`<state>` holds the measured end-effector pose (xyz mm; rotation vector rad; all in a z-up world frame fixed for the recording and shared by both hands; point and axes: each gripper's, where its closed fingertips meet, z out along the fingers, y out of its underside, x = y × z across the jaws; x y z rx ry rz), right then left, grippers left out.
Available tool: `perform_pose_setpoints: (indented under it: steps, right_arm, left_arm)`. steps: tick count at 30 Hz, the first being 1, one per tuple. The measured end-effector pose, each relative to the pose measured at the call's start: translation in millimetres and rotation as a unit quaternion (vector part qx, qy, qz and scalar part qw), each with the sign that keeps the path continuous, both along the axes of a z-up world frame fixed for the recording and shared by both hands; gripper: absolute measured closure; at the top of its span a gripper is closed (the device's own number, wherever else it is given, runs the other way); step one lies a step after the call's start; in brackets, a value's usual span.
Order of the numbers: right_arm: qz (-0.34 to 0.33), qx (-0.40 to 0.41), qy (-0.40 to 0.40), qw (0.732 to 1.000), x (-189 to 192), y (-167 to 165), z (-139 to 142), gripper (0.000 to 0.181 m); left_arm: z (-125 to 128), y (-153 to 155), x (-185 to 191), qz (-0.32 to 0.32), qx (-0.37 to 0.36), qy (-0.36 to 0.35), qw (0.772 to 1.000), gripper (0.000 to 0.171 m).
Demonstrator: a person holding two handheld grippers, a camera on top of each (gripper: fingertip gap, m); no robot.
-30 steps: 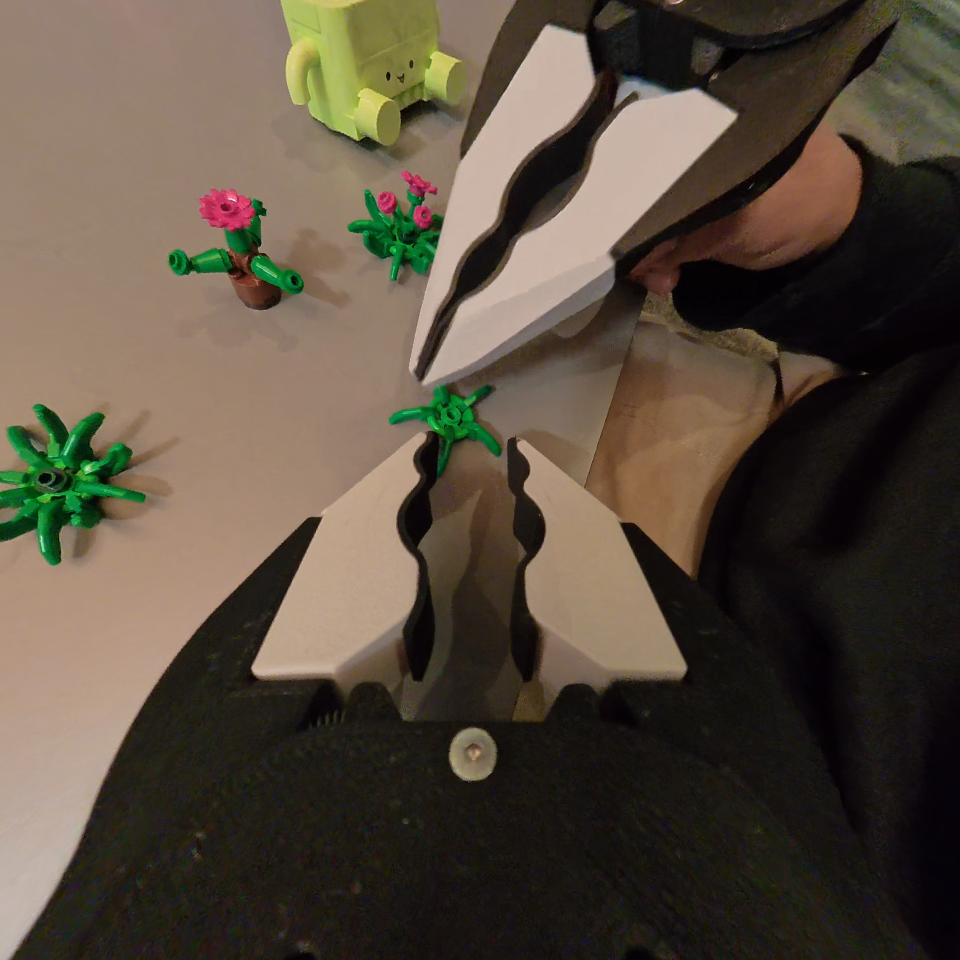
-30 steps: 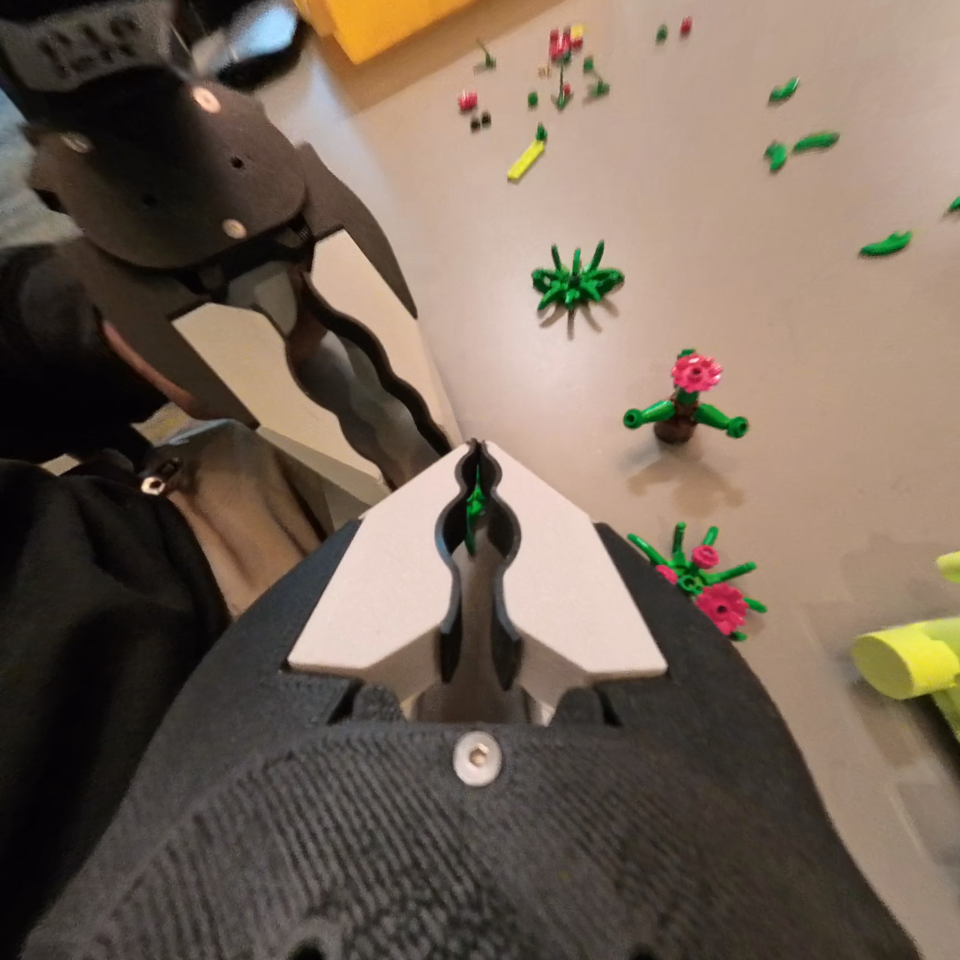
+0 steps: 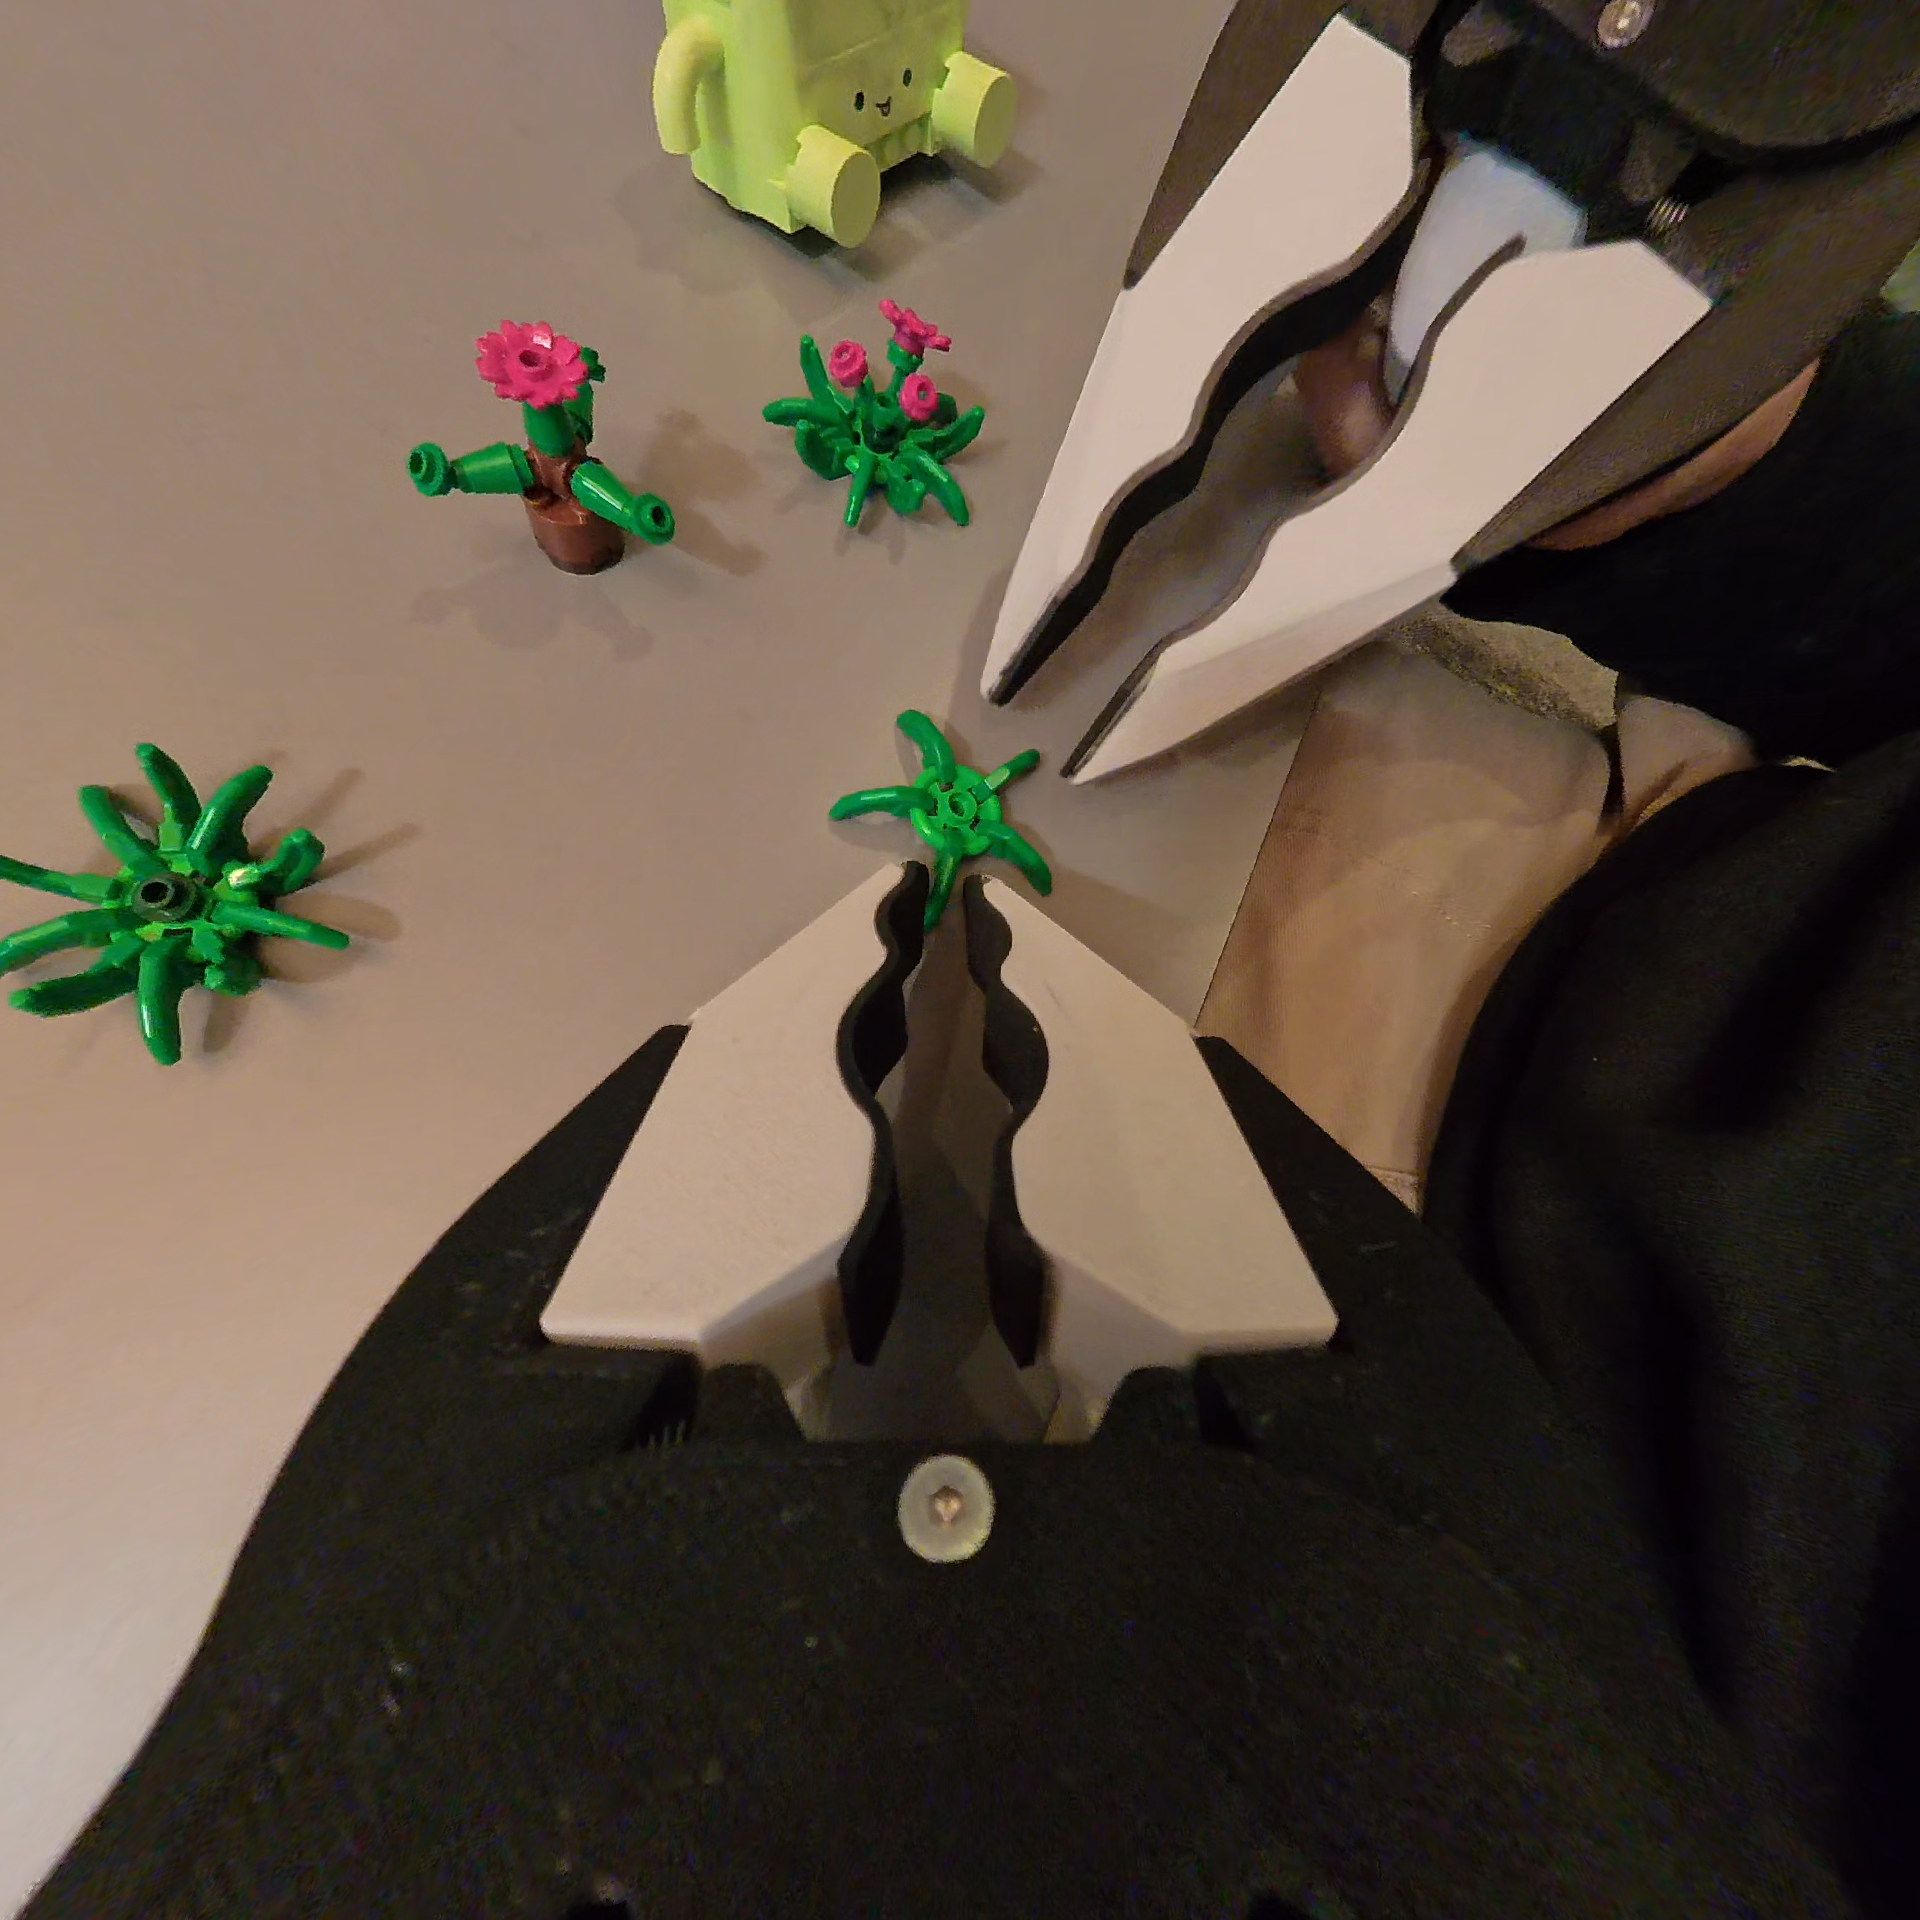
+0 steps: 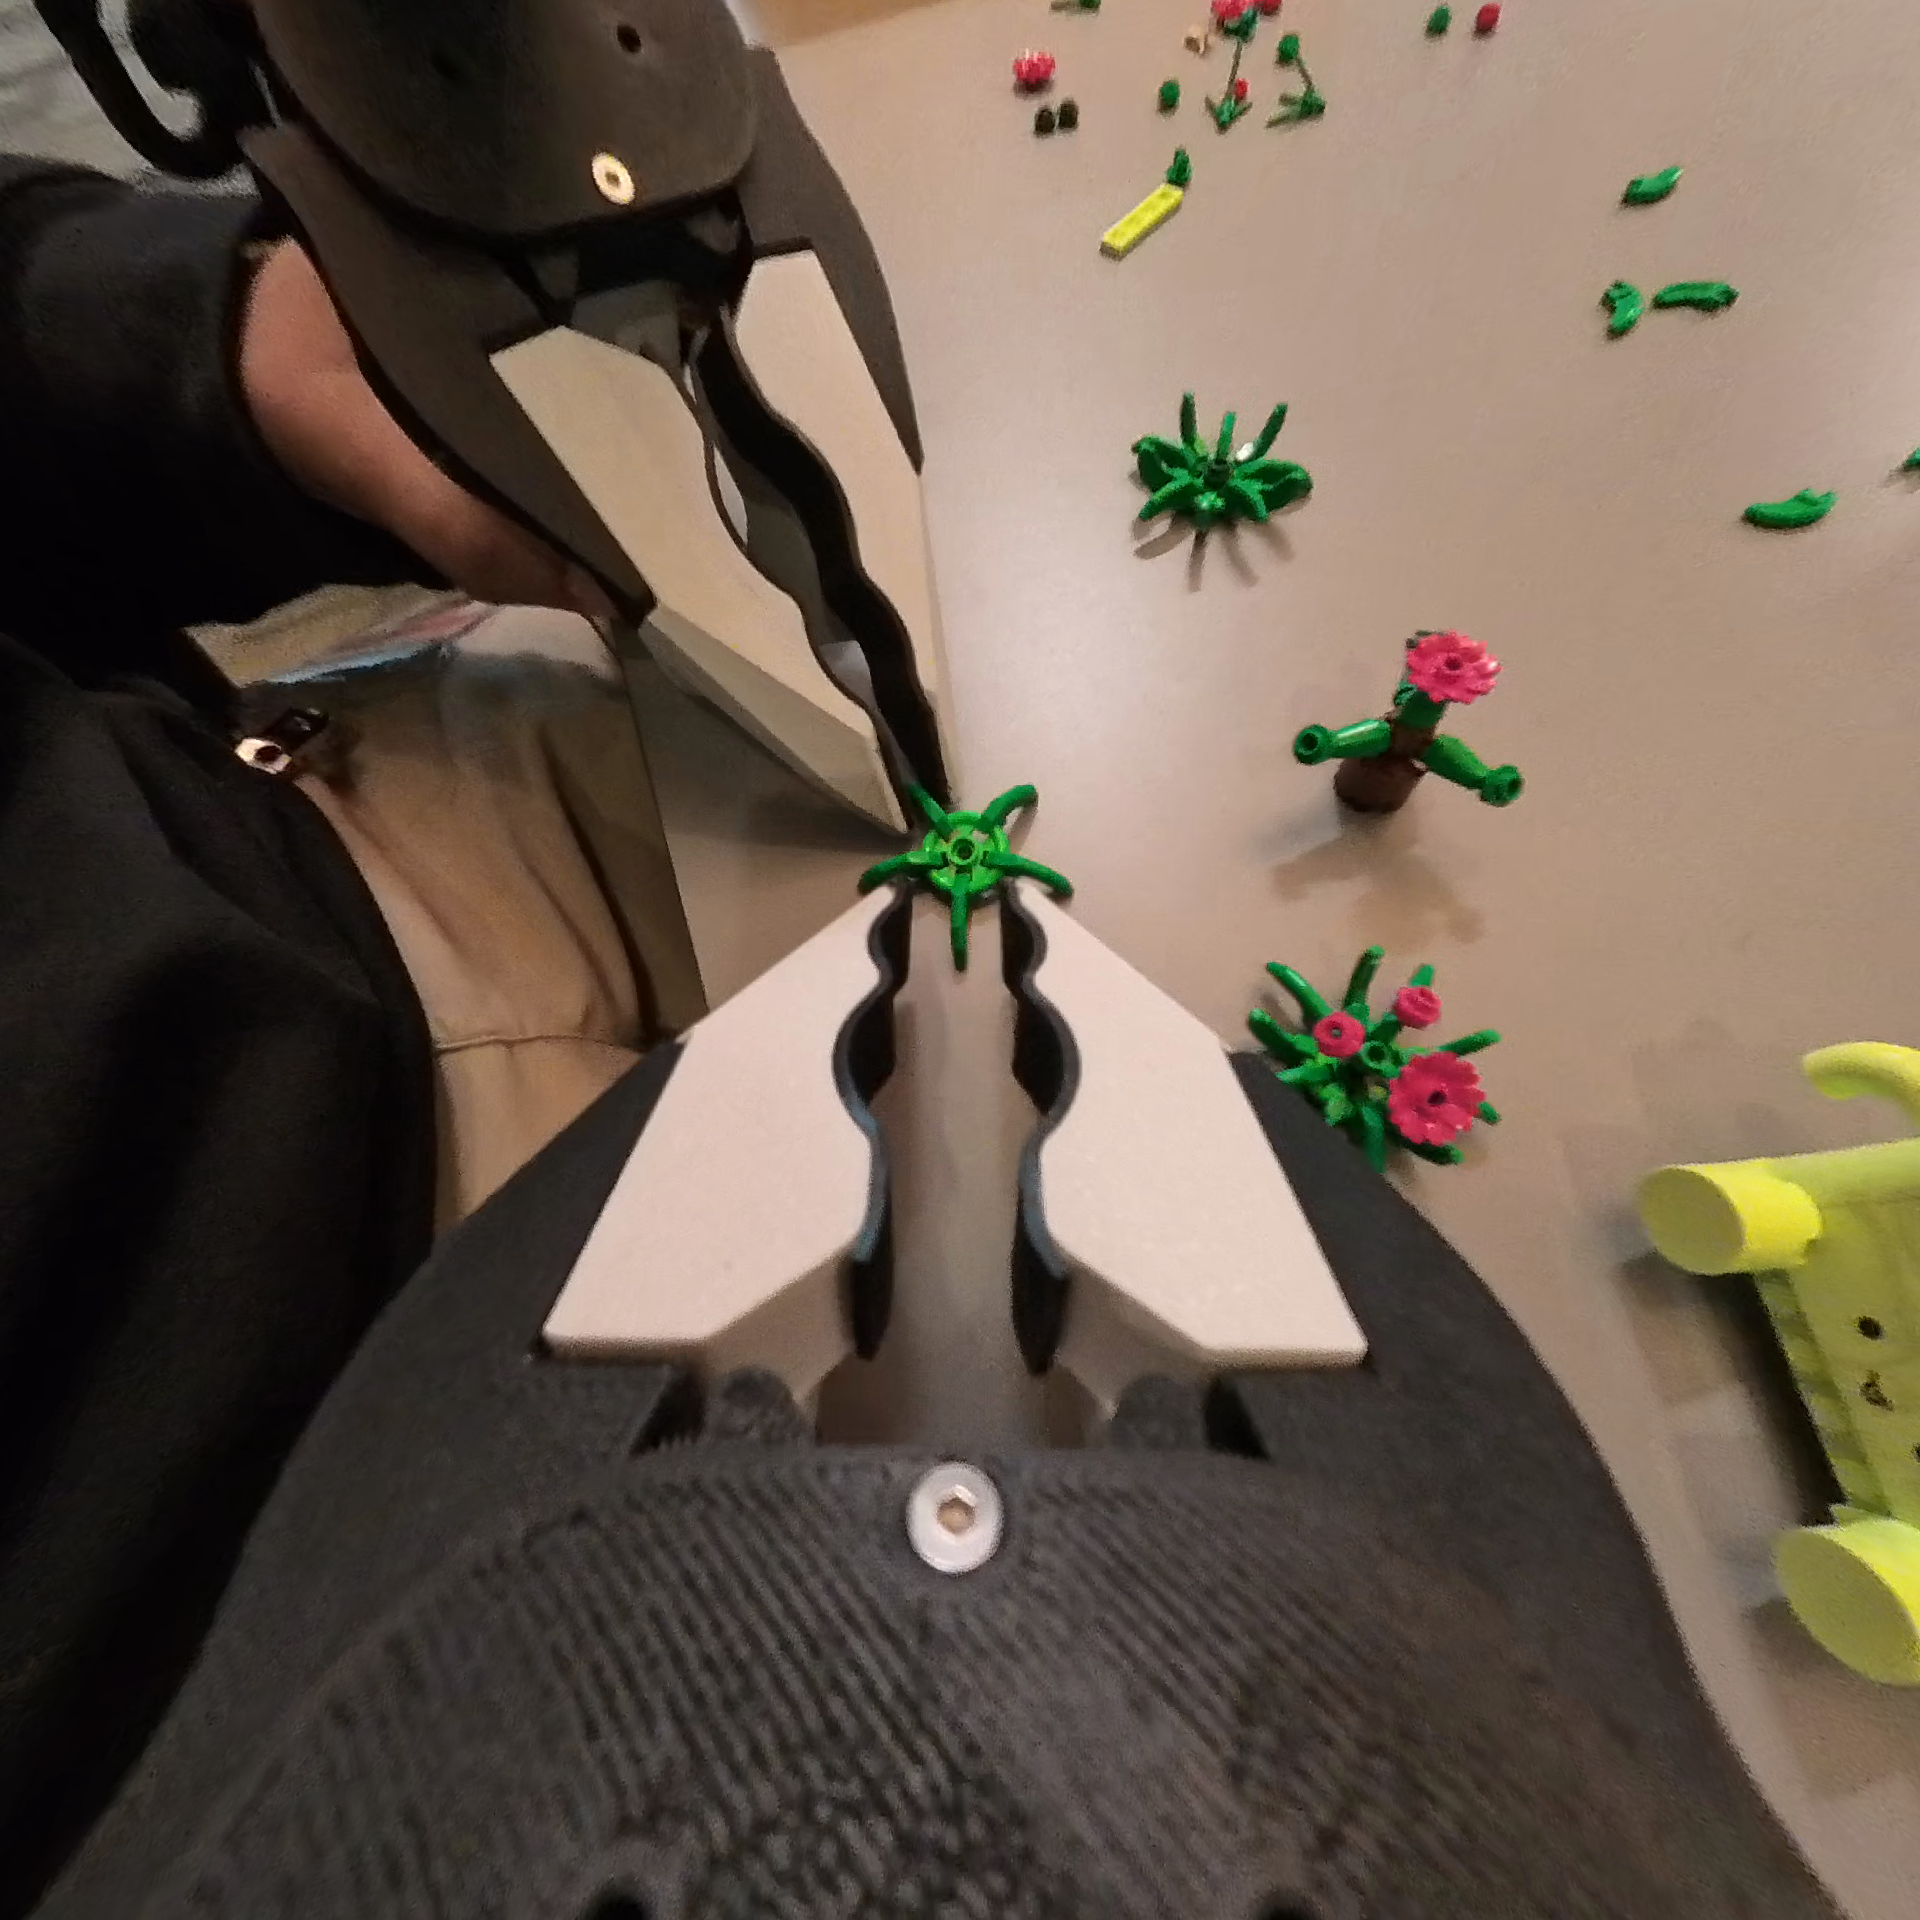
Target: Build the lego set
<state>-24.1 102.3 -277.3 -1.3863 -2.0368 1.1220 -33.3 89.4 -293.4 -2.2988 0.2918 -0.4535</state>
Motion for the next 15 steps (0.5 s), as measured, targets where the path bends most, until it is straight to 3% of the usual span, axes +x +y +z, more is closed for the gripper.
perform_pose_setpoints:
  steps: [5, 8, 15]
  right_arm:
    - [0.000, 0.051, -0.028, 0.998, -1, -1, -15, 0.167]
    - [-0.007, 0.064, -0.026, 0.998, -4, -1, -16, 0.180]
    - [-0.008, 0.044, -0.035, 0.998, -4, -1, -16, 0.180]
  left_arm:
    - [-1, 0, 1, -0.003, -0.004, 0.000, 1.000, 0.168]
    - [-1, 0, 1, -0.002, -0.004, 0.000, 1.000, 0.168]
    - [-2, 0, 2, -0.004, -0.006, -0.004, 1.000, 0.168]
